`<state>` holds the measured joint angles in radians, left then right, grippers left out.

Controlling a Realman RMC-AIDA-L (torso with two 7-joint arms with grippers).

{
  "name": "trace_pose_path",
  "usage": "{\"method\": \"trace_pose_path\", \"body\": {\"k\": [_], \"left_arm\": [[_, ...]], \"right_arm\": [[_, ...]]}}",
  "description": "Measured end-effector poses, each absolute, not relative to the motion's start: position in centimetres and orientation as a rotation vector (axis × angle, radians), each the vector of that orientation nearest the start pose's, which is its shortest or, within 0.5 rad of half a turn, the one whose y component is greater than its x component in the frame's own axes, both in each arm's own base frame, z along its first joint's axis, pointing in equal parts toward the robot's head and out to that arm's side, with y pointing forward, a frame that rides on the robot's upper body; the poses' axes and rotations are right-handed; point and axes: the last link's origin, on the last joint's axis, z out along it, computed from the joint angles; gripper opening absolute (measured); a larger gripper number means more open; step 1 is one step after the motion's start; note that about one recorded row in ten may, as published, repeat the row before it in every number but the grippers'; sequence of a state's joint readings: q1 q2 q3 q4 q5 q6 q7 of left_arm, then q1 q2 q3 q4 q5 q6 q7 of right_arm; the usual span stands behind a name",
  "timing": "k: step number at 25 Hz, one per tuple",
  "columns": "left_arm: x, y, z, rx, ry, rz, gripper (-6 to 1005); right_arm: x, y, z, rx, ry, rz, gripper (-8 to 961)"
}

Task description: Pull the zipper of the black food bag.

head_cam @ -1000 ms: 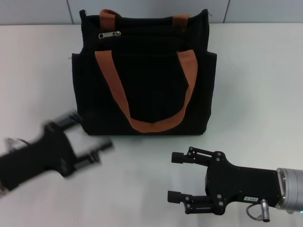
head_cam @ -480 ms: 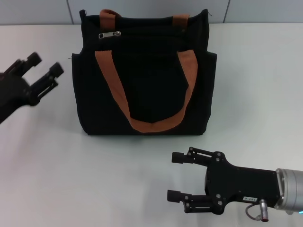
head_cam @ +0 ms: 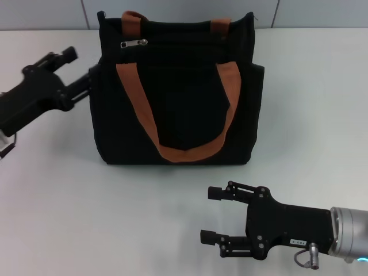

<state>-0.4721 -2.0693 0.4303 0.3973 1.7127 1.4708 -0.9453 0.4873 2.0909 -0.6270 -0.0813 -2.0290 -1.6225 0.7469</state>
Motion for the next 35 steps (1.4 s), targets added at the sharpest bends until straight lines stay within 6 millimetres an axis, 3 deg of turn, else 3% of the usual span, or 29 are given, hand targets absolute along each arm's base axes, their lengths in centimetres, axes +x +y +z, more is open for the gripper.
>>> {"method": "trace_pose_path", "body": {"k": [14, 21, 29, 35], "left_arm": [[-26.8, 34.7, 0.5, -2.291, -0.396, -0.967, 658], [-27.0, 34.6, 0.8, -2.202, -0.388, -1.004, 649], [-27.1, 34.2, 0.2, -2.217, -0.346, -0.984, 638], [-27.1, 34.0, 0.0, -2.220, -0.334, -0.982, 364]], "right_arm": [[26.7, 23.5, -8.9, -2.817, 0.433, 1.031, 780], [26.8, 23.7, -8.8, -2.794, 0.441, 1.029, 775], [26.7, 24.0, -8.8, -2.787, 0.438, 1.024, 768], [26.6, 24.2, -8.7, -2.782, 0.433, 1.028, 764]]}}
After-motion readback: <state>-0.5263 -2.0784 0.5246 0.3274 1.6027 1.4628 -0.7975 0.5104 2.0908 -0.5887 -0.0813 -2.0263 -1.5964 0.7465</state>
